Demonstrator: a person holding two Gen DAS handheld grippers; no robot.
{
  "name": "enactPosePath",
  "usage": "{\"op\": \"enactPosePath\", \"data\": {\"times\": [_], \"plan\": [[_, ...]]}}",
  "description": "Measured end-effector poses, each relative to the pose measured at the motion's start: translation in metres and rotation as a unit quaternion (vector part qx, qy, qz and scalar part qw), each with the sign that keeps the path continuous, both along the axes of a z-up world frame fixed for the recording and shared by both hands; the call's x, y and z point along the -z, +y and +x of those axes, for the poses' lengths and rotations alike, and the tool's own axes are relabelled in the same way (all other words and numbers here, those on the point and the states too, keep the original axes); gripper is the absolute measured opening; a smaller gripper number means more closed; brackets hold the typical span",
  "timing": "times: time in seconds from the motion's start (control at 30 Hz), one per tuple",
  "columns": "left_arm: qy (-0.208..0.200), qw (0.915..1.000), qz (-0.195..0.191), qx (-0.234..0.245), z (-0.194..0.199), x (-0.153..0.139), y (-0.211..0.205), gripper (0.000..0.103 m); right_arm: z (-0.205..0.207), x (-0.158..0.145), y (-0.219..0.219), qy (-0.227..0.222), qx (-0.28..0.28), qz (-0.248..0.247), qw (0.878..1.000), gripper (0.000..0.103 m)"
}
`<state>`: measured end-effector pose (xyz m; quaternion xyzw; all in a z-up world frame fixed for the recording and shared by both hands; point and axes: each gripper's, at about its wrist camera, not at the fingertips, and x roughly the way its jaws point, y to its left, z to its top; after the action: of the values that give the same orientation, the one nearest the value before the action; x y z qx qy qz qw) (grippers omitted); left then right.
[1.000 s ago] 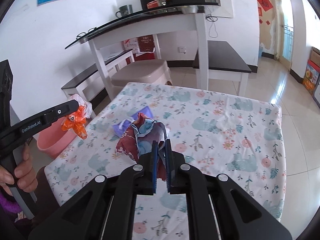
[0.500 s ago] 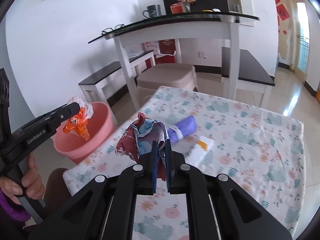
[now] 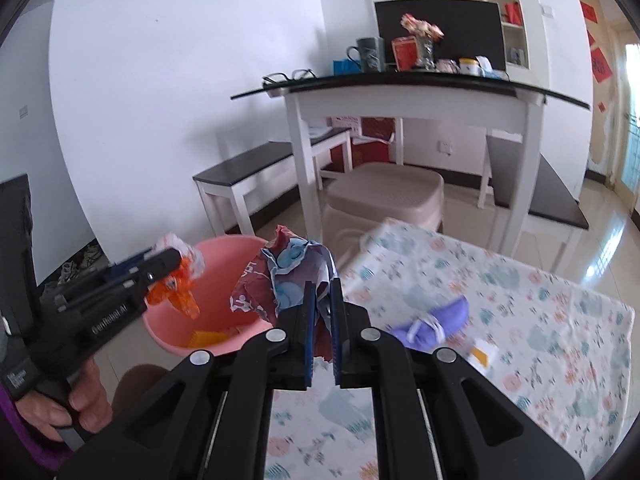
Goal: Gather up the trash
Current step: 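Drop the orange bag into the bucket with the left gripper while the right drops the wrapper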
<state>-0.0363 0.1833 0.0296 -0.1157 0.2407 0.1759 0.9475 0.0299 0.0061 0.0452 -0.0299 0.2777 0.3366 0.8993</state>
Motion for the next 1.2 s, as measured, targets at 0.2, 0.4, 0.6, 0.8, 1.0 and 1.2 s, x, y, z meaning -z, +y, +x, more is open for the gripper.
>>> {"op": "enactPosePath", "data": {"times": [0.2,0.4,0.6,0.8,1.0,1.2], "plan": [[0.0,0.9995,0.005,-0.032,-0.008,0.004,0.014,0.029,0.001,-0.001,0.025,-0.01,-0.008,0.002,1.0,0.007],[0.002,0.9988,0.009,-0.049,-0.014,0.01,0.024,0.029,0.002,0.003,0.043,-0.012,-0.018,-0.003,1.0,0.007],[0.004,0.998,0.005,-0.062,-0.013,0.016,0.035,0.03,0.002,0.006,0.06,-0.011,-0.029,-0.011,0.999,0.007],[0.009,0.9971,0.003,-0.076,-0.01,0.022,0.046,0.03,0.005,0.011,0.076,-0.006,-0.039,-0.023,0.999,0.007],[0.018,0.9962,-0.004,-0.085,-0.006,0.032,0.057,0.03,0.007,0.018,0.088,-0.001,-0.047,-0.035,0.998,0.007],[0.032,0.9954,-0.008,-0.09,0.0,0.043,0.067,0.03,0.012,0.027,0.1,0.007,-0.055,-0.048,0.997,0.007]]}}
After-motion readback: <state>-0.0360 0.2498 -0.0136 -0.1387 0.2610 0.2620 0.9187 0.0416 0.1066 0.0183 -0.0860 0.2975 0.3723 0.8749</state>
